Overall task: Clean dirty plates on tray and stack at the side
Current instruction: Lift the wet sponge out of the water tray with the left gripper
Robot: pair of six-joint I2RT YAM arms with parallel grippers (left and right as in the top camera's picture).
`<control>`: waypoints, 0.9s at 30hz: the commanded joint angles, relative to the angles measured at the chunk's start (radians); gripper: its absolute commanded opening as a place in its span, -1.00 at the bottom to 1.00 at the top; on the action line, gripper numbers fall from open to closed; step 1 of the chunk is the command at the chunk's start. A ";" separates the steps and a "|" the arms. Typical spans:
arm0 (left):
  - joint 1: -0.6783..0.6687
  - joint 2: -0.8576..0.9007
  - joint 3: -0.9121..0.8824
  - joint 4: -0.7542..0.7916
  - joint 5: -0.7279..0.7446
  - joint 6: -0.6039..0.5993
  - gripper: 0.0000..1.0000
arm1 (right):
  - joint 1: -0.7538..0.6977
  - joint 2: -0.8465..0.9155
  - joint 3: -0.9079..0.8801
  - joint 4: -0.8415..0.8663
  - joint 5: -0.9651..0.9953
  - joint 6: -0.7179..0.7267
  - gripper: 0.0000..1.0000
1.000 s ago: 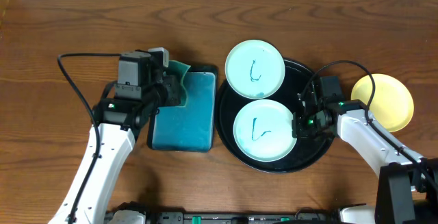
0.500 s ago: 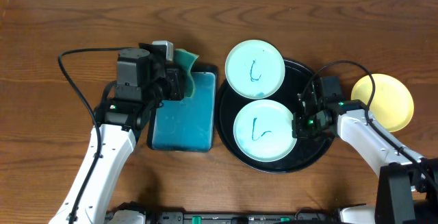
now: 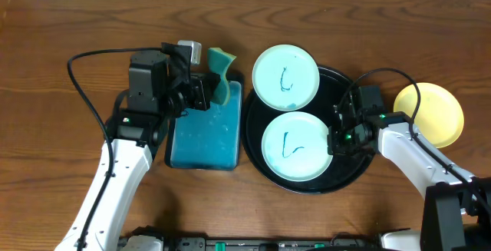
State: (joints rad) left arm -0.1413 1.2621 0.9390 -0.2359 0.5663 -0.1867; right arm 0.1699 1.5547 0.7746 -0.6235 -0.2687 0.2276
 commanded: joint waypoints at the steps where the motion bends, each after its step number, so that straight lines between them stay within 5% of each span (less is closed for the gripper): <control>1: 0.039 -0.009 0.000 0.006 0.043 -0.035 -0.85 | 0.010 -0.010 -0.005 -0.001 0.010 0.011 -0.97; 7: 0.113 -0.009 0.000 -0.009 0.101 -0.134 -0.85 | 0.010 -0.010 -0.005 0.002 0.010 0.011 -0.98; 27: 0.119 -0.008 0.000 -0.073 0.108 -0.178 -0.85 | 0.010 -0.010 -0.005 0.000 0.010 0.011 -0.98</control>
State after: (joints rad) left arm -0.0273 1.2625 0.9390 -0.3111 0.6525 -0.3489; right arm 0.1699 1.5547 0.7746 -0.6231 -0.2687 0.2276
